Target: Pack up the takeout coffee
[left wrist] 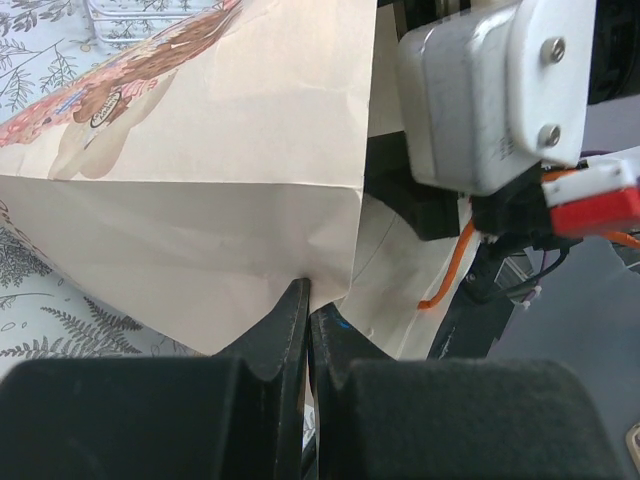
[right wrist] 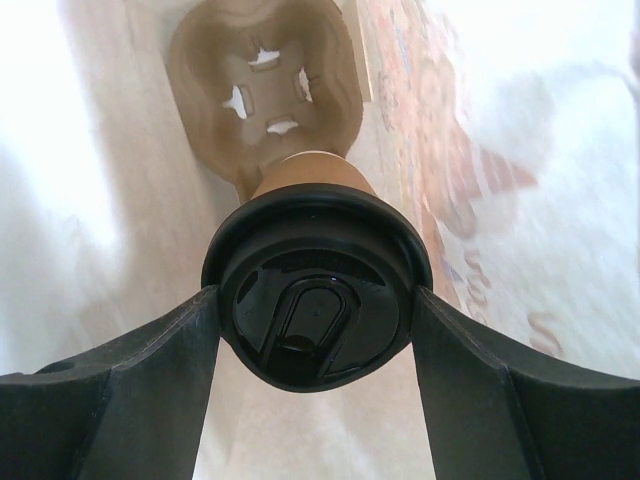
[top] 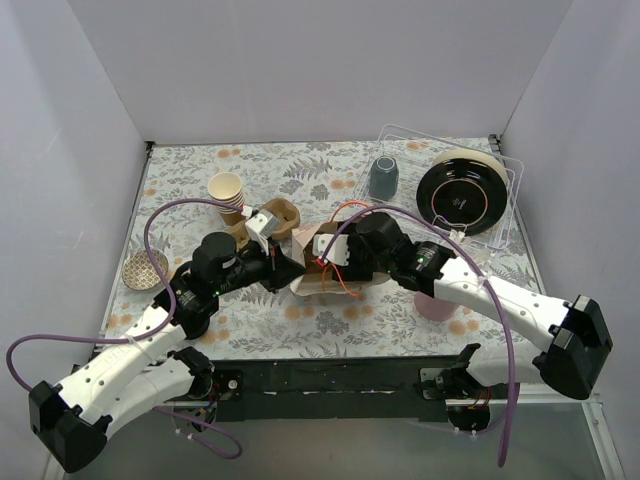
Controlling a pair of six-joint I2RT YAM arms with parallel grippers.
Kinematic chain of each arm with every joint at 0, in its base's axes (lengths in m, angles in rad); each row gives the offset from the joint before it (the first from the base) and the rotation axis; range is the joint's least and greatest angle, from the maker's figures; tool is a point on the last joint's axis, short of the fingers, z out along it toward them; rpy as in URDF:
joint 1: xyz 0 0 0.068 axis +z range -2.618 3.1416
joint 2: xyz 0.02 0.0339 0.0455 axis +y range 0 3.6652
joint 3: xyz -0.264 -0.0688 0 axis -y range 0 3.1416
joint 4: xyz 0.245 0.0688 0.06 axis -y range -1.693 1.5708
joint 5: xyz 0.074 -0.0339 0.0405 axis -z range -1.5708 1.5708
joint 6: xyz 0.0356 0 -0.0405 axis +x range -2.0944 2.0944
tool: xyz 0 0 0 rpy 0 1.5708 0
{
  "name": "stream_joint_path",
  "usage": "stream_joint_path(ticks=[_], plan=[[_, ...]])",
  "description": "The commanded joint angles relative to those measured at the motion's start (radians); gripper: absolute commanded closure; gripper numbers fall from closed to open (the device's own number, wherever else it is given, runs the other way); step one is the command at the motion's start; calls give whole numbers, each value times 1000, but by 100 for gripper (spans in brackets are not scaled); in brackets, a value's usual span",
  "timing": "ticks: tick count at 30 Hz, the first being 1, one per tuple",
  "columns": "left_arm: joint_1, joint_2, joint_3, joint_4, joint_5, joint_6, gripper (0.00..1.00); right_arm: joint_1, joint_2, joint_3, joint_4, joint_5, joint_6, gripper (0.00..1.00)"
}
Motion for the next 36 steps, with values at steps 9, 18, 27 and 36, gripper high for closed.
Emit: stream_joint_path(ticks=[9,18,27,36], plan=[[-2,-33,-12,-2,81,38,100,-57,-31,28,-159,-323,-153,66],[-2,-25,-16,12,98,24,100,7,19,-18,-94,-137,-204,67],[-2,-36,-15,7,98,8,100,58,95,-21,19,107,-166,68],[-2,-47,-13,-19,72,3,100,58,67,-18,28,120,-126,68]])
